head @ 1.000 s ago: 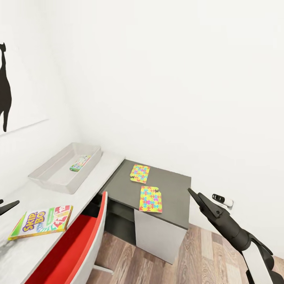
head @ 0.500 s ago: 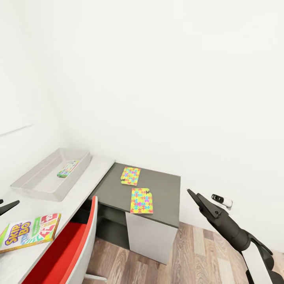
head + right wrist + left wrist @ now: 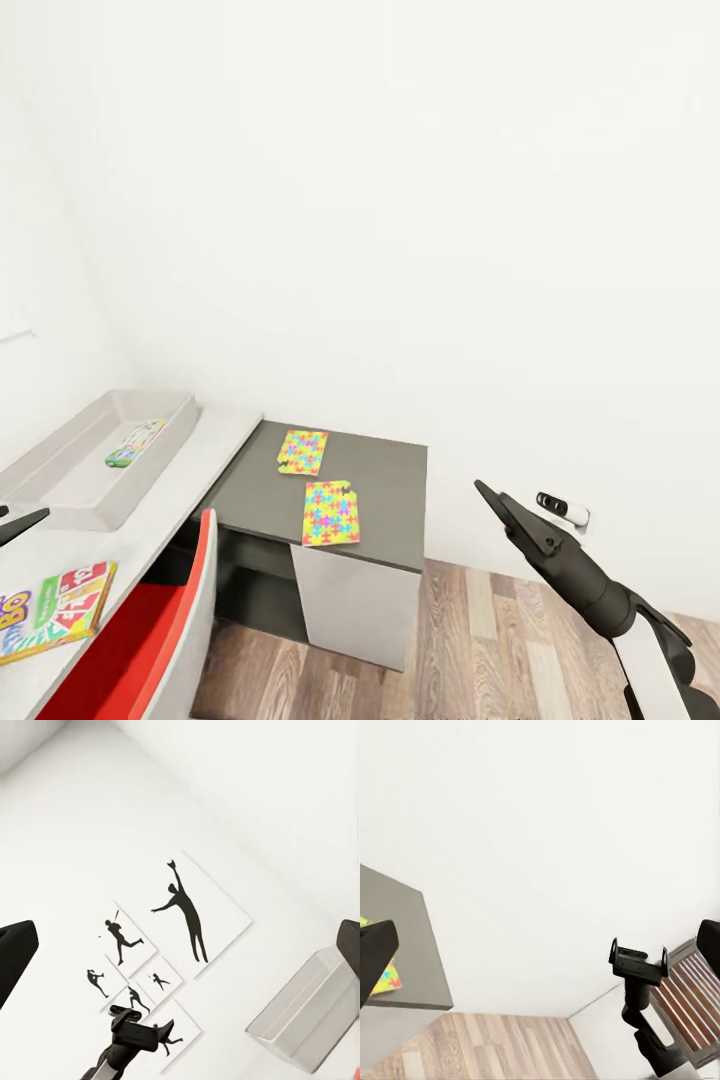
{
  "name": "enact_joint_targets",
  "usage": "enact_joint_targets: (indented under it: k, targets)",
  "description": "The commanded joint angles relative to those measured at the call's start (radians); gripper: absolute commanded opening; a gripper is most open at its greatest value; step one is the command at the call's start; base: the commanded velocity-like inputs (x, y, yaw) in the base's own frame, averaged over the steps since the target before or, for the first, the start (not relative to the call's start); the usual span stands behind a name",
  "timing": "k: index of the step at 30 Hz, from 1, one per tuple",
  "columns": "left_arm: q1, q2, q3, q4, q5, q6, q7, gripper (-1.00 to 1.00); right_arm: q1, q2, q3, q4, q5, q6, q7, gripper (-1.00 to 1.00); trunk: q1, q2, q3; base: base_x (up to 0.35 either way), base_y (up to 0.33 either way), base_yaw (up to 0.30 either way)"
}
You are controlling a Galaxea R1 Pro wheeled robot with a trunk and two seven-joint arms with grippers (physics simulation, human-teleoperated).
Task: Put all the toys in the child's room - the three board games (two on the bed and one on the table), the two jigsaw puzzles on the table, and the tennis ball on the table - inside the toy box on the table in the child's room.
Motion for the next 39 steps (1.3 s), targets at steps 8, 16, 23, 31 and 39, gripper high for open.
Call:
enact_joint_targets:
  k: [8, 16, 23, 31, 39]
  targets:
    - [0.0, 0.001, 0.0, -0.001, -0.001, 0.011, -0.004, 1.0, -0.001, 0.0, -0.001, 0.0, -0.005, 0.007, 0.001, 1.0, 0.0, -0.002, 0.009, -0.148, -0.19, -0.187]
    - [0.0, 0.001, 0.0, -0.001, -0.001, 0.011, -0.004, 1.0, -0.001, -0.001, -0.003, 0.0, -0.005, 0.007, 0.0, 1.0, 0.0, -0.002, 0.019, -0.188, -0.227, -0.187]
    - [0.0, 0.001, 0.0, -0.002, -0.001, 0.011, -0.004, 1.0, -0.001, -0.002, -0.004, 0.0, -0.005, 0.009, 0.0, 1.0, 0.0, -0.002, 0.027, -0.112, -0.166, -0.146]
    - [0.0, 0.0, 0.0, -0.002, -0.001, 0.011, -0.004, 1.0, -0.001, -0.002, -0.005, 0.002, -0.005, 0.008, 0.0, 1.0, 0.0, -0.002, 0.033, -0.01, -0.017, -0.232]
    - [0.0, -0.001, 0.0, -0.002, -0.001, 0.011, -0.004, 1.0, -0.001, -0.002, -0.005, 0.002, -0.005, 0.008, 0.0, 1.0, 0.0, -0.002, 0.04, -0.001, -0.001, -0.254]
